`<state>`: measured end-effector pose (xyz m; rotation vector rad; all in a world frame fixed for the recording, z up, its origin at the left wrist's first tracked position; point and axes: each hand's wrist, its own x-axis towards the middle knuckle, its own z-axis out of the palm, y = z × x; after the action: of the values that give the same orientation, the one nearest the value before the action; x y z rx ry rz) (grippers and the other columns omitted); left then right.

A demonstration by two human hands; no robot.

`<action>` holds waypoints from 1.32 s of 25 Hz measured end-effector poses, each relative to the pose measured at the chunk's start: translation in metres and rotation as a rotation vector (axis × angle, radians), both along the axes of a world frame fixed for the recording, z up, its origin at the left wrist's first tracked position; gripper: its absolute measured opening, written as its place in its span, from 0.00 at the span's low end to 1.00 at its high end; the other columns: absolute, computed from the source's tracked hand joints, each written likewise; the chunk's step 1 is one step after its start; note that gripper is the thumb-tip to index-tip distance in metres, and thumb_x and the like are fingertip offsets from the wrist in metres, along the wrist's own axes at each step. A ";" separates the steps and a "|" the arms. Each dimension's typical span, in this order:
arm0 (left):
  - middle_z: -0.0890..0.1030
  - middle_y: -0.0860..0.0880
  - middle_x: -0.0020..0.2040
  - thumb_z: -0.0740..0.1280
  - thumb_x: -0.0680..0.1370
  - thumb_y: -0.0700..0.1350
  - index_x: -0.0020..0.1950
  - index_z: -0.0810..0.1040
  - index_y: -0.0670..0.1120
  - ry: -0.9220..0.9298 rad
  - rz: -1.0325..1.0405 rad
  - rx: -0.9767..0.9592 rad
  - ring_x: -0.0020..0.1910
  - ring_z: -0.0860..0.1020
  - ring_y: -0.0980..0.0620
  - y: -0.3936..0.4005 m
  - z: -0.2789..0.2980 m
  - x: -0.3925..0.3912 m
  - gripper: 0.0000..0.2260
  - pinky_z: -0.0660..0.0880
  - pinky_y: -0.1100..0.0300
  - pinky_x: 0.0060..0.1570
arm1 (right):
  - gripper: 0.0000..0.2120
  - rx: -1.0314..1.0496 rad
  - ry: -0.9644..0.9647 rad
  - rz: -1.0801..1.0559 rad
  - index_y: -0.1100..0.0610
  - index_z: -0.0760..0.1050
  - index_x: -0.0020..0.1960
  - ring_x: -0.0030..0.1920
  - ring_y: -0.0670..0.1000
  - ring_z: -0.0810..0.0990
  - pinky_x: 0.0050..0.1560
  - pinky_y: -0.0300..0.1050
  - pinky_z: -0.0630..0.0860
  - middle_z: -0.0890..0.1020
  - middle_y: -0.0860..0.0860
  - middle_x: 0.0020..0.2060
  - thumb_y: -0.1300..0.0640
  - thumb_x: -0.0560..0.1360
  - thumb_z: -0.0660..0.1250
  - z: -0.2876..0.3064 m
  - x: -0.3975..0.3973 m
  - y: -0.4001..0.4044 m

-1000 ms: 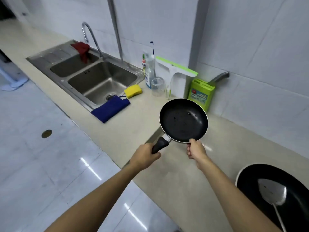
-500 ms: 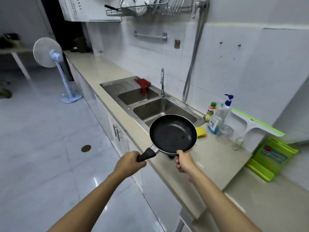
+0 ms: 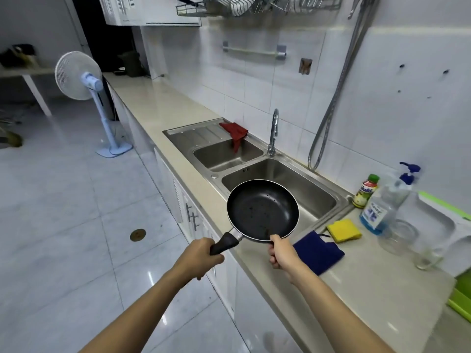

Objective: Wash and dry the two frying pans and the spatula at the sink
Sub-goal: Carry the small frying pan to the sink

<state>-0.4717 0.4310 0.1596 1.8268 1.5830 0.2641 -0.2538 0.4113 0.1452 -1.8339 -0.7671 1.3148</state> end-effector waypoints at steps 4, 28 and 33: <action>0.74 0.47 0.29 0.65 0.72 0.42 0.39 0.69 0.43 -0.005 -0.073 -0.110 0.20 0.74 0.49 0.086 0.000 0.002 0.06 0.71 0.60 0.24 | 0.12 -0.003 -0.001 -0.030 0.55 0.64 0.37 0.26 0.49 0.65 0.27 0.41 0.60 0.66 0.50 0.28 0.53 0.78 0.54 -0.011 0.003 0.085; 0.74 0.53 0.28 0.70 0.72 0.54 0.35 0.76 0.48 0.104 -0.543 0.025 0.27 0.73 0.57 0.490 -0.028 0.066 0.12 0.65 0.62 0.27 | 0.23 -0.061 -0.134 -0.319 0.56 0.68 0.35 0.24 0.51 0.71 0.26 0.40 0.66 0.70 0.49 0.24 0.41 0.80 0.53 -0.032 0.034 0.368; 0.74 0.53 0.29 0.69 0.73 0.50 0.34 0.74 0.49 0.124 -0.544 0.040 0.26 0.71 0.59 0.518 -0.024 0.077 0.10 0.63 0.67 0.24 | 0.22 0.072 -0.553 -0.279 0.56 0.71 0.34 0.27 0.52 0.75 0.38 0.48 0.71 0.74 0.51 0.25 0.46 0.81 0.55 -0.011 0.127 0.375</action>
<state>-0.3943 0.9494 0.1355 2.2556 1.1010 -0.0707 -0.1265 0.7866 0.1337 -2.1784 -0.7844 0.5964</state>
